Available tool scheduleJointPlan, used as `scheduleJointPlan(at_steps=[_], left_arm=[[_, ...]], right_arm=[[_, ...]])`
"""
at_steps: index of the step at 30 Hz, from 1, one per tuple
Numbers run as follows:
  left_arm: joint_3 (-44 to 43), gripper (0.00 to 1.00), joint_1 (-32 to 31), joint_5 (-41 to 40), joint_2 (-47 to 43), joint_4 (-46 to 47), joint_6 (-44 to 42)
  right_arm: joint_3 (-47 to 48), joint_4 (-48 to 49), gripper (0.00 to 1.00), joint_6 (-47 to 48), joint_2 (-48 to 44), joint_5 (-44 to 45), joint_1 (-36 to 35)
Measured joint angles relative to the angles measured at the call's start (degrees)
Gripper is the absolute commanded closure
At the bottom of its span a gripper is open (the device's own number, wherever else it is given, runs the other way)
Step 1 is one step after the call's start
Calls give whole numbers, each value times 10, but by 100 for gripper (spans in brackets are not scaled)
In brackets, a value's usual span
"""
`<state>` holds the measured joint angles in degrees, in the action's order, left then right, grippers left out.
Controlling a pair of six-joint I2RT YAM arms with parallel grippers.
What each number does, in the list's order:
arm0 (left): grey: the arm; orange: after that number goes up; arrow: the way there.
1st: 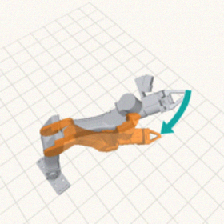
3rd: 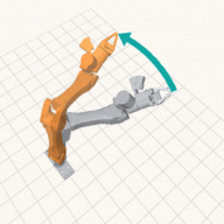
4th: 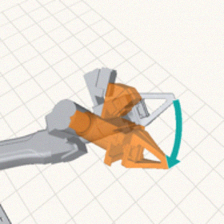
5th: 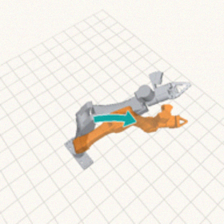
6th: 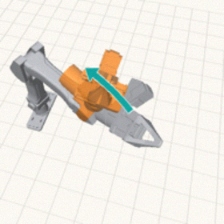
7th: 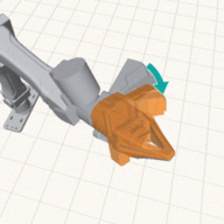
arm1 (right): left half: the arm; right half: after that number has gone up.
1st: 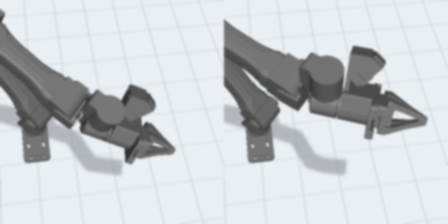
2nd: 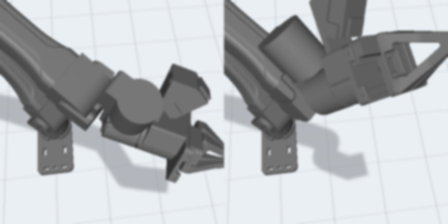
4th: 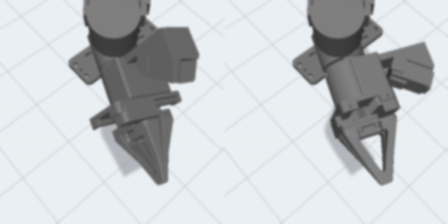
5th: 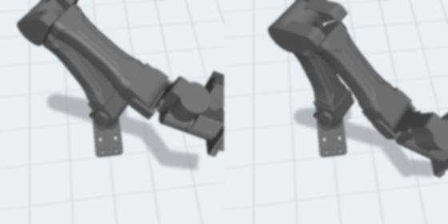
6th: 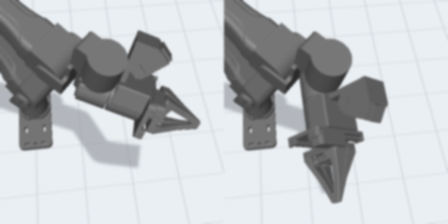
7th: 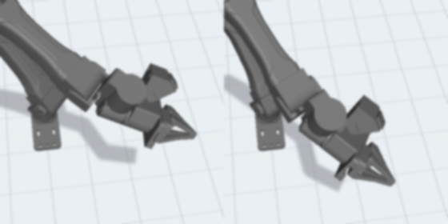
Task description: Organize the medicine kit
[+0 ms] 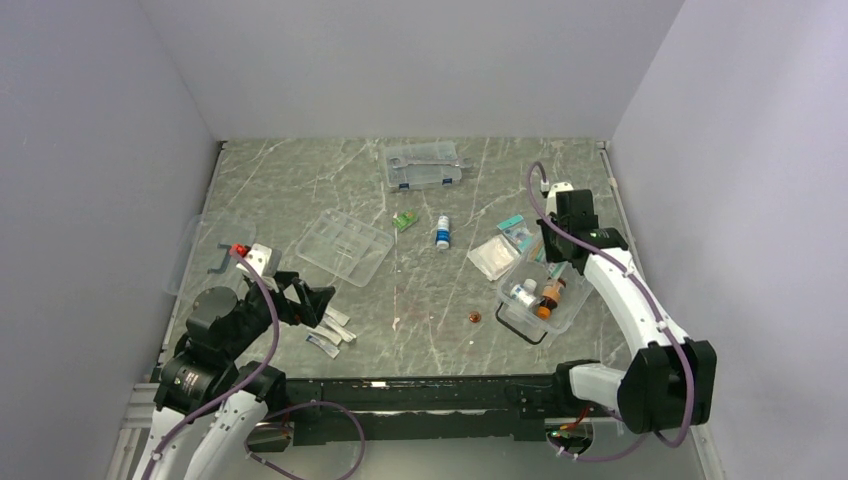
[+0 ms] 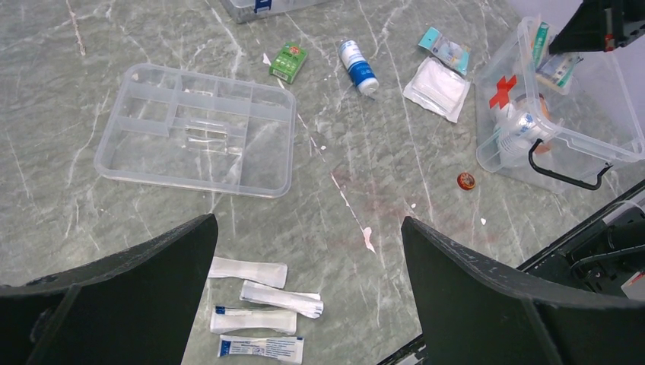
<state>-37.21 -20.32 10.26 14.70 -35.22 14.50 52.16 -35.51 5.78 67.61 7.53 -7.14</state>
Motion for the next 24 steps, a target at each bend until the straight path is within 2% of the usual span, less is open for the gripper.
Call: scheduleJointPlan(at_steps=[9, 23, 24], left_arm=[[0, 1, -5, 0, 0, 0, 0], [0, 1, -9, 0, 0, 0, 0], [0, 1, -9, 0, 1, 0, 0]], right_arm=[[-6, 47, 100, -18, 53, -11, 14], [-74, 116, 100, -45, 96, -34, 21], [-75, 117, 96, -46, 97, -33, 22]])
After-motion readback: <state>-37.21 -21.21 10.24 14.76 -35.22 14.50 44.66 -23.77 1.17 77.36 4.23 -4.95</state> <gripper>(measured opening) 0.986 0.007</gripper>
